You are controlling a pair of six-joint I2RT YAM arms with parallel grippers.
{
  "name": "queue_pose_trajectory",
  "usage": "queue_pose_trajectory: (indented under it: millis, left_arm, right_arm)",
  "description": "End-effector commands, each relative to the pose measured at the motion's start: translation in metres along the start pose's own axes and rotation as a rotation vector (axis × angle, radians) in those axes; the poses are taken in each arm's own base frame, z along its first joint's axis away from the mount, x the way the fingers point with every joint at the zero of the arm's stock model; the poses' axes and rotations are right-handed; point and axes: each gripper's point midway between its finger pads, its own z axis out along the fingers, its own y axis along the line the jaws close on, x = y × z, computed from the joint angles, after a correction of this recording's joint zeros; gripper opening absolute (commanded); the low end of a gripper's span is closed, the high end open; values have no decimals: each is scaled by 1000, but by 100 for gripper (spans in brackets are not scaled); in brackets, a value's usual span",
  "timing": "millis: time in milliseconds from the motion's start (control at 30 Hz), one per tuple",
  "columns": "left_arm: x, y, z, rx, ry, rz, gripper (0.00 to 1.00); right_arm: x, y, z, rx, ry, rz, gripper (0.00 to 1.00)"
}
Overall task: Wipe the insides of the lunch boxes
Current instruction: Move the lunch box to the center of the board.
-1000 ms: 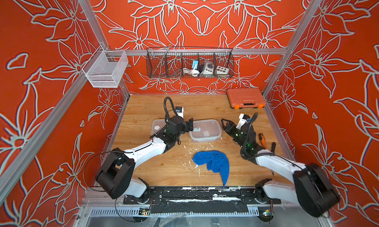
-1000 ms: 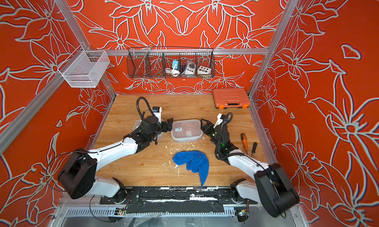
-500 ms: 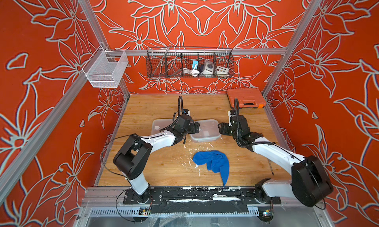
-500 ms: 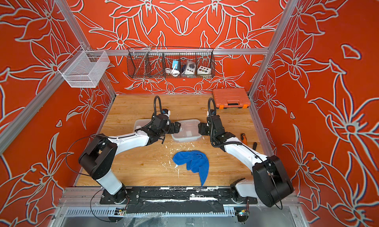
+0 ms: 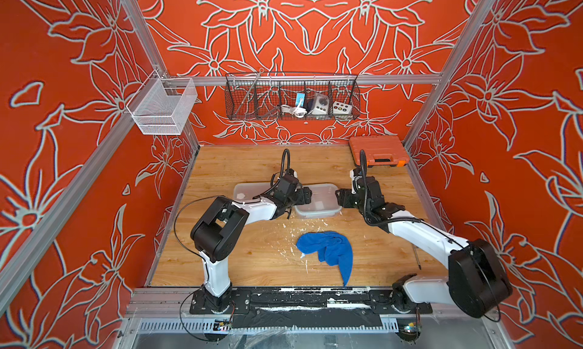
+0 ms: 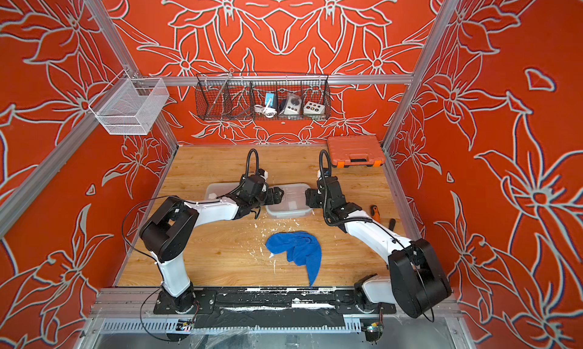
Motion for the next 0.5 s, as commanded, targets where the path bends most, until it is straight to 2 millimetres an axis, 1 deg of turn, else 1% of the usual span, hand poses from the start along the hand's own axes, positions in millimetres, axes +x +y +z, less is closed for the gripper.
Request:
queue_pose_trajectory:
  millis: [0, 100, 167, 333, 467]
  left_arm:
    - [-2, -27, 6, 88, 4, 21, 88]
    - [1, -45, 13, 125, 14, 48, 88]
    - [2, -53, 17, 140, 17, 57, 88]
    - [-2, -68, 23, 168, 10, 84, 89]
    - [-5, -77, 26, 174, 12, 106, 89]
  right_arm:
    - [-12, -5, -3, 41, -42, -20, 68]
    - [-11, -9, -8, 64, -43, -18, 68]
    - [-11, -12, -10, 76, -51, -20, 68]
    - [-8, -19, -14, 106, -54, -32, 68]
    - [-5, -21, -11, 117, -48, -45, 68]
